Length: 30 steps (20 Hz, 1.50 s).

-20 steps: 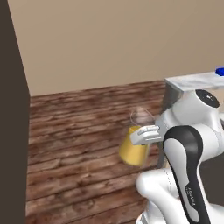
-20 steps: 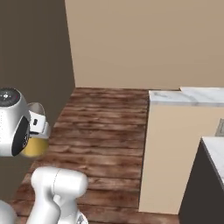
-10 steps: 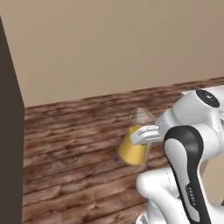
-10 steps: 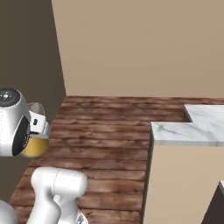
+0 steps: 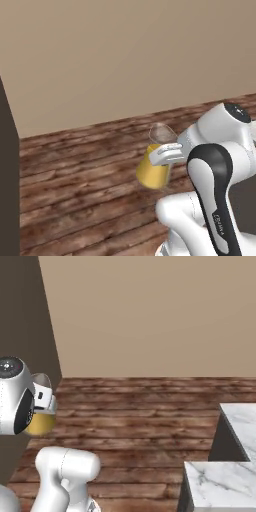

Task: There is a tray on the dining counter. Grab the cup, mug, and pitcher and place them on the tray. The pitcher may be placed next to the tray if it cannot fit the tray.

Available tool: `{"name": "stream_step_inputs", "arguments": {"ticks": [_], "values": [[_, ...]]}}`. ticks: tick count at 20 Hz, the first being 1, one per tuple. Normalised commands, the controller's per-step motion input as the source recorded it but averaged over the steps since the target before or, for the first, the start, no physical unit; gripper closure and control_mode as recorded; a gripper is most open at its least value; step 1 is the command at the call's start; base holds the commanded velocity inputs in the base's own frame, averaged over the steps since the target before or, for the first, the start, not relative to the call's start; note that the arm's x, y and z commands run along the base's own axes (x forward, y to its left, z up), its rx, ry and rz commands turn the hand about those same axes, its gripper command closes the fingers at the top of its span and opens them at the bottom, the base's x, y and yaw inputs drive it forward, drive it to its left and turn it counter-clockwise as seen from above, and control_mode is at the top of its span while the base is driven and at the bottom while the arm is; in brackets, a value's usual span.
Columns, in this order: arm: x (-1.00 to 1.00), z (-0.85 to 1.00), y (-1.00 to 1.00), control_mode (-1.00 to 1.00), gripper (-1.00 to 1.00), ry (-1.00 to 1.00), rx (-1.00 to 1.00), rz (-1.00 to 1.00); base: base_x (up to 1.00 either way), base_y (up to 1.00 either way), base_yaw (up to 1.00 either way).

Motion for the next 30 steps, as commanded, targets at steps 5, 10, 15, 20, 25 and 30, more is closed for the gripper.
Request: {"name": "stream_step_inputs", "arguments": {"ticks": [5,10,15,20,25,30], "values": [[0.00,0.00,0.00,1.00,1.00,0.00,0.00,0.00,1.00,0.20,-0.15],[0.00,0.00,0.00,1.00,1.00,0.00,0.00,0.00,1.00,0.13,-0.20],[0.00,0.00,0.00,1.00,1.00,0.00,0.00,0.00,1.00,0.03,-0.30],[0.00,0.00,0.00,1.00,1.00,0.00,0.00,0.00,1.00,0.04,-0.34],[0.00,0.00,0.00,1.00,1.00,0.00,0.00,0.00,0.93,0.07,-0.42],[0.00,0.00,0.00,1.00,1.00,0.00,0.00,0.00,0.74,0.12,-0.52]]}}
